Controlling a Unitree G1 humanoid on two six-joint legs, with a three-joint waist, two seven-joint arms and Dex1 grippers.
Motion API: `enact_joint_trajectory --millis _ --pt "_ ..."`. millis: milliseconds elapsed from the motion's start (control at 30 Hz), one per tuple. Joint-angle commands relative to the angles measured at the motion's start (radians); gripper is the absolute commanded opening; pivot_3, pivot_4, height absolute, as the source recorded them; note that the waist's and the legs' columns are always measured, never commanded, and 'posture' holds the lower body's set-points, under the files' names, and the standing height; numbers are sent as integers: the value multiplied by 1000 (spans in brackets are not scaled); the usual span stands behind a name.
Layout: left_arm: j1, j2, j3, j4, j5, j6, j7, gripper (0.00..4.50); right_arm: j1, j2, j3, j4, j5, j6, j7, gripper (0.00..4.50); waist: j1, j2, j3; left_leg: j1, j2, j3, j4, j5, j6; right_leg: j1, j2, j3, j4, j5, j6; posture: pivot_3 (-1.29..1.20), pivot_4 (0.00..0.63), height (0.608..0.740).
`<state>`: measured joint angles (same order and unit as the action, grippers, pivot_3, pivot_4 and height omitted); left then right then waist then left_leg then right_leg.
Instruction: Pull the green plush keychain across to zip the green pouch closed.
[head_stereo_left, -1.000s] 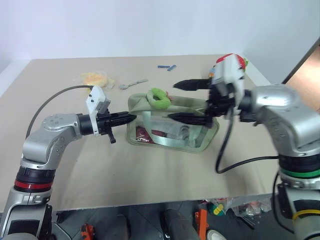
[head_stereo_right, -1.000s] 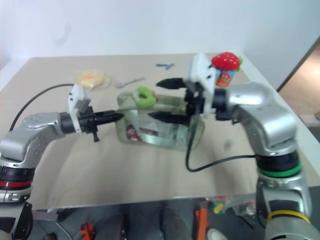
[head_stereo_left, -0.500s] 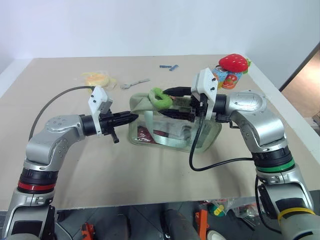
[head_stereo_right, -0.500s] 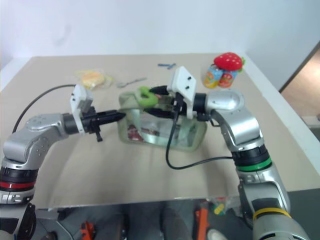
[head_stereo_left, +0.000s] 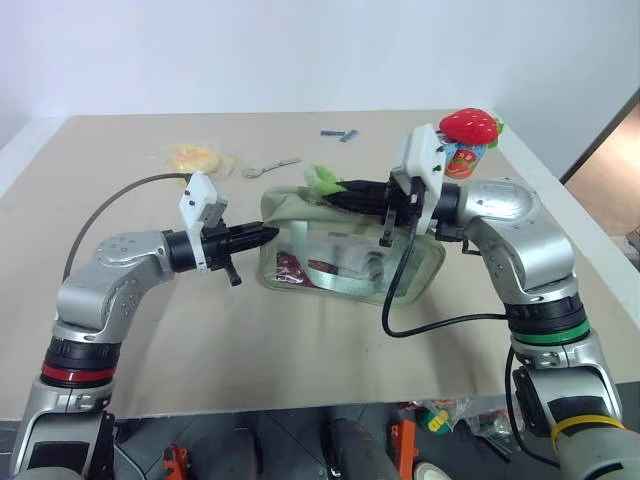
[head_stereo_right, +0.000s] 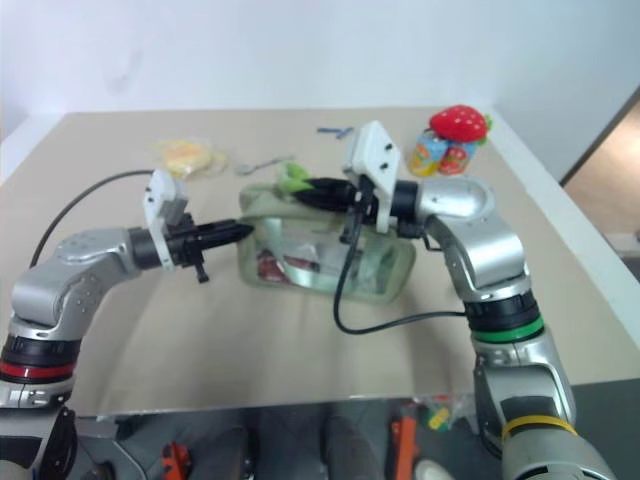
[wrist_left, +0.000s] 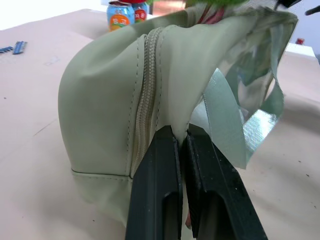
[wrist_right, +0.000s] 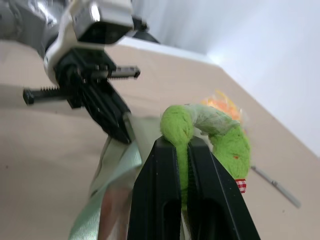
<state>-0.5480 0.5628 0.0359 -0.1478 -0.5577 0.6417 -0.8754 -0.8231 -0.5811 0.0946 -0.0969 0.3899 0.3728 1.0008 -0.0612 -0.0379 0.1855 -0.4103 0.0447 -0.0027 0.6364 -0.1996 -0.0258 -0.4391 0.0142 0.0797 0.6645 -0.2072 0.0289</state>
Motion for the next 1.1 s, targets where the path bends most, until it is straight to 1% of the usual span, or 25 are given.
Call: enact_joint_trajectory --millis 33,267,467,833,933,1100 --pt "-38 -37 10 -21 -1 10 68 0 -23 -49 -87 -44 22 -34 13 32 10 0 0 0 0 0 0 0 0 0 0 0 0 0 0 0 150 740" --pt "-48 -95 9 -69 -12 55 157 0 -2 -168 -149 -30 3 -78 43 32 15 0 0 0 0 0 0 0 0 0 0 0 0 0 0 0 150 740" --pt "-53 -132 17 -87 -32 103 215 0 16 -220 -169 -31 -6 -88 34 32 13 0 0 1 0 0 0 0 0 0 1 0 0 0 0 0 150 740" --pt "-52 -120 23 -82 -22 110 243 0 69 -351 -218 54 -74 -156 41 32 13 0 0 1 0 1 0 0 0 0 0 1 0 0 0 0 150 740" --pt "-50 -107 23 -83 -8 99 242 0 88 -405 -231 107 -113 -187 43 32 13 0 0 1 0 1 0 0 0 0 0 1 0 0 0 0 150 740" --pt "-41 -91 21 -92 2 88 240 0 167 -516 -206 190 -215 -269 71 32 13 0 0 2 0 1 0 0 0 0 0 1 0 0 -1 0 150 740"
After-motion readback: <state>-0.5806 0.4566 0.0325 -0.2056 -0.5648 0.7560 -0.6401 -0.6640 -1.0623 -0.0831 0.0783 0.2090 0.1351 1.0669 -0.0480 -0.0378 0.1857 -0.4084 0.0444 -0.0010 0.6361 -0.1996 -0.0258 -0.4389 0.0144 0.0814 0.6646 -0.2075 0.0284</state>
